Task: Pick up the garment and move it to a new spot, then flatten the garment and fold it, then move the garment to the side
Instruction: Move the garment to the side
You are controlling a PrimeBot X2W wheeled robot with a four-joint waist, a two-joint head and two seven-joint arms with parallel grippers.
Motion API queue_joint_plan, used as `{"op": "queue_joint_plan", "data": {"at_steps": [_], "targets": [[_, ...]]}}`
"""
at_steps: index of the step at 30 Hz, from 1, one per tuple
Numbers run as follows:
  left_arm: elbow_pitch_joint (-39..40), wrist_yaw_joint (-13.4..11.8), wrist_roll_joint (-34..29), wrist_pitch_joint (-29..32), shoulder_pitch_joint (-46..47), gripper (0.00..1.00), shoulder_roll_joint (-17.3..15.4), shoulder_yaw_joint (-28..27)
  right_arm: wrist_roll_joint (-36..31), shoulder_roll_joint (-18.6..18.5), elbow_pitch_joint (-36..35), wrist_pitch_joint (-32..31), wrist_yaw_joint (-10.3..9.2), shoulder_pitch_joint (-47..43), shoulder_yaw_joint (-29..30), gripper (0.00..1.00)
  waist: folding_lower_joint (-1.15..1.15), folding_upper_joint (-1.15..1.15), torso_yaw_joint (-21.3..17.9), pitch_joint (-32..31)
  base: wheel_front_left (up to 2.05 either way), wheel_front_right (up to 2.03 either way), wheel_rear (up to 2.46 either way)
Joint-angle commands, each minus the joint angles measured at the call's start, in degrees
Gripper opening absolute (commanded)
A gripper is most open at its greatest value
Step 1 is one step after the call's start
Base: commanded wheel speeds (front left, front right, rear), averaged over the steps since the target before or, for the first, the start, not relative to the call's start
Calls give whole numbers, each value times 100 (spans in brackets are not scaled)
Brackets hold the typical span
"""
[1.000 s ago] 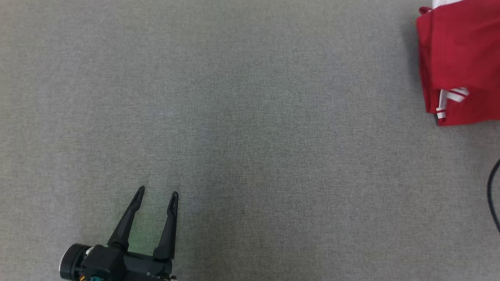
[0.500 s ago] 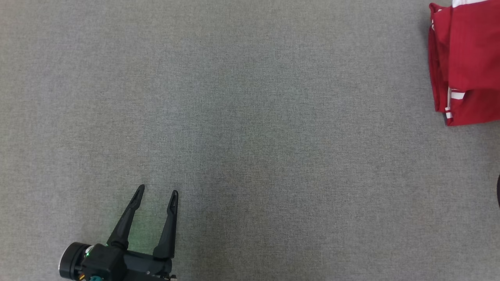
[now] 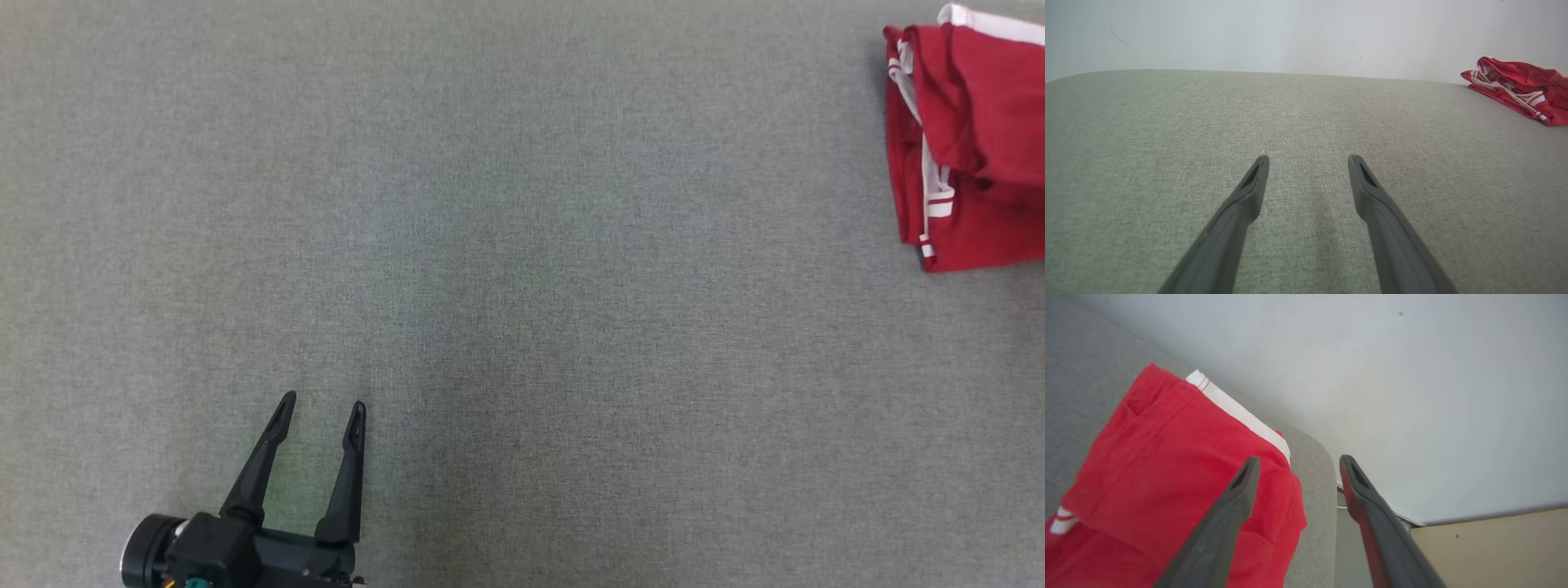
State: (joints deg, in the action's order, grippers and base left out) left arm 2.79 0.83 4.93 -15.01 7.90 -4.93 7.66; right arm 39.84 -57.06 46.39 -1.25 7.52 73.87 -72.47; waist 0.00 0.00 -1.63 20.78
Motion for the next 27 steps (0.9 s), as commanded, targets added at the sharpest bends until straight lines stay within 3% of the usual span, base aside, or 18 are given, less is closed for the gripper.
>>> {"op": "queue_joint_plan", "data": {"at_steps": [1,9,16,21,27], "targets": [[-31,-25,52,-19,-96,100,0,-29,128,96,38,126,-6,107,68,100,0,0,-26,-91,0,0,0],[-256,-45,206,-18,-285,100,67,-104,678,895,426,1290,-6,-158,597,100,0,0,-92,-668,0,0,0],[-355,-76,316,-19,-572,100,108,-208,986,1556,401,1639,-6,-742,1249,100,0,0,-132,-1237,0,0,0],[-376,-78,361,-19,-741,100,124,-261,582,1876,-99,1647,-6,-1397,2346,100,0,0,-141,-1507,0,0,0],[-403,-47,377,-19,-848,100,144,-292,-418,2412,-1015,1639,-6,-2791,4095,100,0,0,-65,-1834,0,0,0]]}}
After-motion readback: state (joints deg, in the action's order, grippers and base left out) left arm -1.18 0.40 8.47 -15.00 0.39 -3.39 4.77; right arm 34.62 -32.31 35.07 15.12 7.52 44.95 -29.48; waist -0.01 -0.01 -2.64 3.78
